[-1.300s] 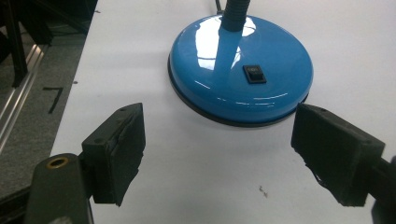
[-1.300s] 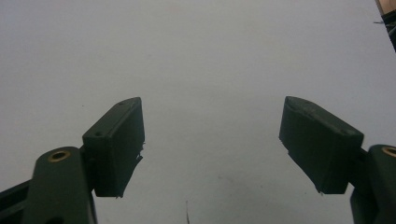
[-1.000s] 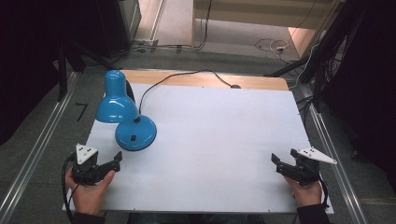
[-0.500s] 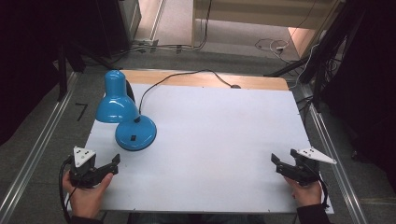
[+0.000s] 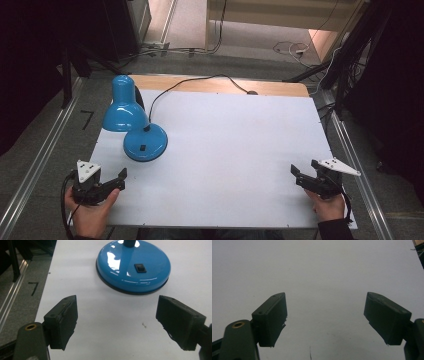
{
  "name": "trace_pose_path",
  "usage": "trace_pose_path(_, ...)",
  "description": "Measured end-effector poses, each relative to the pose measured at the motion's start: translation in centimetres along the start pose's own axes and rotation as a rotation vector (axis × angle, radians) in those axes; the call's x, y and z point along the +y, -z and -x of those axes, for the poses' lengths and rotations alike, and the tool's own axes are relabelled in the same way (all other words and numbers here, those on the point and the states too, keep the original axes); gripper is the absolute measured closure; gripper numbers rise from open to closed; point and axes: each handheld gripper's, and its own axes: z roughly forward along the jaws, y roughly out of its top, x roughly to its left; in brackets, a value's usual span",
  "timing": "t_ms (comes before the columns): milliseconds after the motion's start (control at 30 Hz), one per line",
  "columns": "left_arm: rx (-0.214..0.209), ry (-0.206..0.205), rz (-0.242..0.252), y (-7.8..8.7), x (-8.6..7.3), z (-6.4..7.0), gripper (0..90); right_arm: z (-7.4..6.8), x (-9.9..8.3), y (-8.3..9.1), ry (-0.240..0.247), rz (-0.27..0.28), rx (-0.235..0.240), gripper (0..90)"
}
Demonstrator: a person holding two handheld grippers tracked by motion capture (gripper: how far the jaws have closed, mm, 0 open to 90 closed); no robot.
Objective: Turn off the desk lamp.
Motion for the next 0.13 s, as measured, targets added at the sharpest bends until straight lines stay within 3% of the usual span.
trace_pose_path(133, 0.055, 0.02, -0.045, -0.85, -0.21, -0.73, 18.6, -0.01, 0.0, -0.02, 0.0, -0.001, 0.0, 17.4)
